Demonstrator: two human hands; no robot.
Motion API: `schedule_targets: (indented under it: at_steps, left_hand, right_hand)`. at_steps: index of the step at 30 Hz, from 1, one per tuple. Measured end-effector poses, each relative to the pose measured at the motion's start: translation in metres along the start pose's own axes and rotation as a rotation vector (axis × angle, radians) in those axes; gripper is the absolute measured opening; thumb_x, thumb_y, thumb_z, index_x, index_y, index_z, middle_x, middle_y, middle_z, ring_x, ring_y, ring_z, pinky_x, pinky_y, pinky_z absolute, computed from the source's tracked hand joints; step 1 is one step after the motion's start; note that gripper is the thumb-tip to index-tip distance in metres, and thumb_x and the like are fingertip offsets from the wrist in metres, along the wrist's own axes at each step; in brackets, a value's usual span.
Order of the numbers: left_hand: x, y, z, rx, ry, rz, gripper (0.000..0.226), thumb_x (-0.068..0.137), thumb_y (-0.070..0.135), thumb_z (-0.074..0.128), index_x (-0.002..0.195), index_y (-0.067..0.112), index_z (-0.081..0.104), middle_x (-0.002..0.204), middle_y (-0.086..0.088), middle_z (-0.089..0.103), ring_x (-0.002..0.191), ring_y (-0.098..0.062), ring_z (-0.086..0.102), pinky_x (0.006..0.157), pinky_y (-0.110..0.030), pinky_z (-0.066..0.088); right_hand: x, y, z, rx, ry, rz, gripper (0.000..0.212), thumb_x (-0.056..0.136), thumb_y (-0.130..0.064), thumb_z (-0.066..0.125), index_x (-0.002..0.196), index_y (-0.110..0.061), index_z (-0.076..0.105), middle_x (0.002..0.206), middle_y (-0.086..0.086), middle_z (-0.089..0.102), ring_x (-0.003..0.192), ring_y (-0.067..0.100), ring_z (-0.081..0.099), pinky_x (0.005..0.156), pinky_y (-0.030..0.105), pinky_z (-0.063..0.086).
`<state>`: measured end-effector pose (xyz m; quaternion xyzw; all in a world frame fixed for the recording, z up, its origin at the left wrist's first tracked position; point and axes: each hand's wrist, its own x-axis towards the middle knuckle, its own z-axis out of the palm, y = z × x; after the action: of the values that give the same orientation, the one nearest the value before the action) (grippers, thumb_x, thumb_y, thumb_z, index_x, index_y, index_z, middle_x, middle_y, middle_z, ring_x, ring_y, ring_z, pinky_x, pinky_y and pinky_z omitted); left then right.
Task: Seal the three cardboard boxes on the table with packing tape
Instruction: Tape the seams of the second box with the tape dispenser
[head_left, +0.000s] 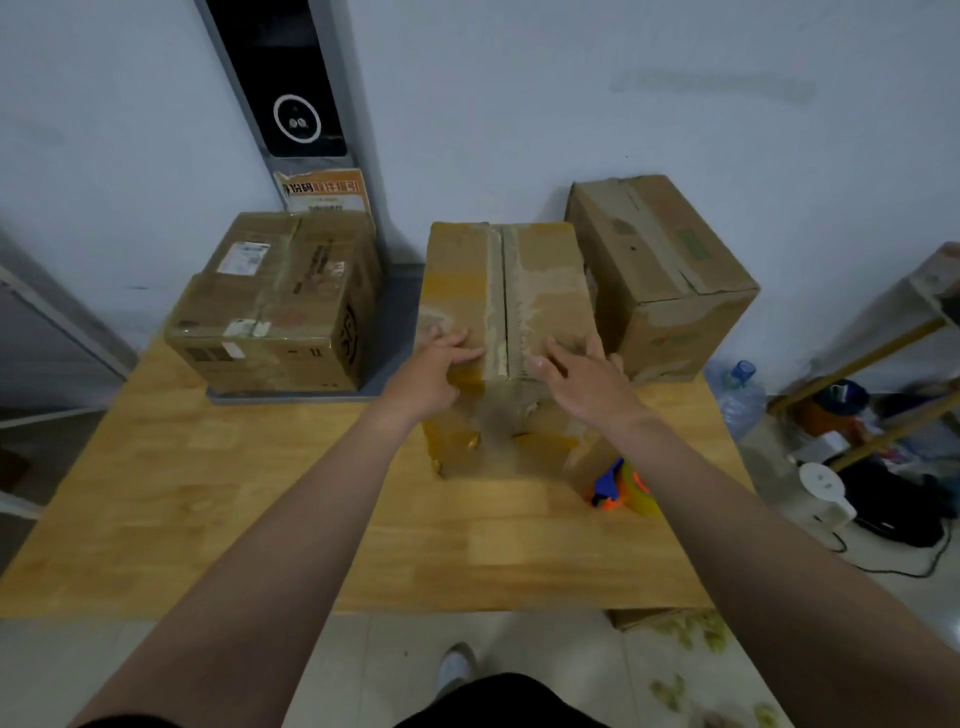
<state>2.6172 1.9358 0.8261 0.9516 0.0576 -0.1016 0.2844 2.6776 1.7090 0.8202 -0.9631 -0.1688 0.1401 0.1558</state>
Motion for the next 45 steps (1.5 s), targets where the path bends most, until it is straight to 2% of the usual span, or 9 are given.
schedule_targets:
  at_steps: [4,7,10,21,24,29,33,38,45]
  left_hand:
    - [0.023,0.006,-0.008,0.165,0.007,0.006,0.075,0.093,-0.001,0.06,0.154,0.04,0.042,0.169,0.015,0.015,0.158,-0.02,0.001,0.121,-0.07,0.008]
    - [0.032,0.031,0.0,0.226,-0.05,0.121,0.067,0.096,0.018,0.062,0.155,0.04,0.039,0.17,0.009,0.014,0.157,-0.015,0.0,0.124,-0.062,0.001]
    - [0.041,0.062,0.023,0.176,-0.01,0.229,0.064,0.096,0.039,0.066,0.154,0.042,0.04,0.169,0.011,0.018,0.157,-0.011,0.001,0.125,-0.057,-0.005]
    - [0.065,0.129,0.12,0.473,0.324,0.165,0.07,0.083,0.082,0.046,0.145,0.048,0.049,0.164,0.016,0.028,0.157,-0.016,0.01,0.116,-0.072,-0.004]
    - [0.073,0.132,0.13,0.425,0.432,0.131,0.067,0.078,0.085,0.05,0.132,0.048,0.063,0.158,0.019,0.038,0.154,-0.013,0.021,0.117,-0.07,0.003]
    - [0.084,0.138,0.139,0.365,0.557,0.093,0.052,0.083,0.083,0.049,0.113,0.048,0.072,0.15,0.023,0.047,0.151,-0.01,0.029,0.118,-0.069,0.003]
    - [0.089,0.137,0.142,0.337,0.602,0.104,0.04,0.085,0.075,0.056,0.106,0.046,0.074,0.148,0.023,0.049,0.149,-0.011,0.032,0.117,-0.066,0.009]
    - [0.089,0.139,0.138,0.309,0.563,0.094,0.035,0.088,0.07,0.056,0.105,0.046,0.074,0.15,0.023,0.047,0.15,-0.011,0.029,0.117,-0.064,0.009]
    - [0.085,0.144,0.119,-0.032,0.412,0.033,0.021,0.091,0.058,0.061,0.097,0.045,0.077,0.149,0.026,0.046,0.151,-0.001,0.02,0.119,-0.052,-0.008]
  right_hand:
    - [0.013,0.016,-0.01,0.209,0.064,-0.064,0.051,0.107,-0.049,0.035,0.153,-0.029,0.041,0.161,0.002,0.028,0.148,0.022,0.025,0.12,0.041,0.023]
    - [0.008,0.045,-0.003,0.456,0.235,-0.038,0.041,0.103,-0.034,0.053,0.144,-0.027,0.055,0.143,-0.002,0.047,0.133,0.015,0.045,0.109,0.023,0.034]
    - [0.0,0.09,0.016,0.504,0.307,0.089,0.04,0.097,-0.025,0.064,0.137,-0.024,0.063,0.125,0.003,0.057,0.114,0.023,0.059,0.101,0.033,0.046]
    - [0.018,0.236,0.082,0.243,-0.256,0.415,0.074,0.088,-0.032,0.07,0.154,-0.026,0.037,0.145,0.017,0.037,0.119,0.045,0.053,0.107,0.047,0.042]
    - [0.033,0.255,0.096,0.248,-0.328,0.393,0.081,0.087,-0.031,0.072,0.158,-0.028,0.031,0.147,0.017,0.034,0.116,0.044,0.056,0.098,0.046,0.048]
    - [0.046,0.276,0.122,0.414,-0.377,0.463,0.081,0.087,-0.025,0.072,0.155,-0.04,0.032,0.137,0.011,0.046,0.093,0.039,0.066,0.053,0.04,0.057]
    - [0.049,0.283,0.132,0.362,-0.279,0.465,0.07,0.089,-0.002,0.058,0.15,-0.034,0.043,0.134,0.017,0.048,0.065,0.037,0.064,0.047,0.038,0.054]
    - [0.04,0.283,0.121,0.498,-0.24,0.537,0.066,0.092,-0.009,0.063,0.151,-0.031,0.042,0.136,0.017,0.038,0.09,0.048,0.063,0.044,0.039,0.053]
    - [0.025,0.264,0.051,1.081,-0.234,0.596,0.105,0.08,0.013,0.055,0.153,-0.054,0.021,0.134,0.004,0.048,0.104,0.036,0.061,0.063,0.055,0.061]
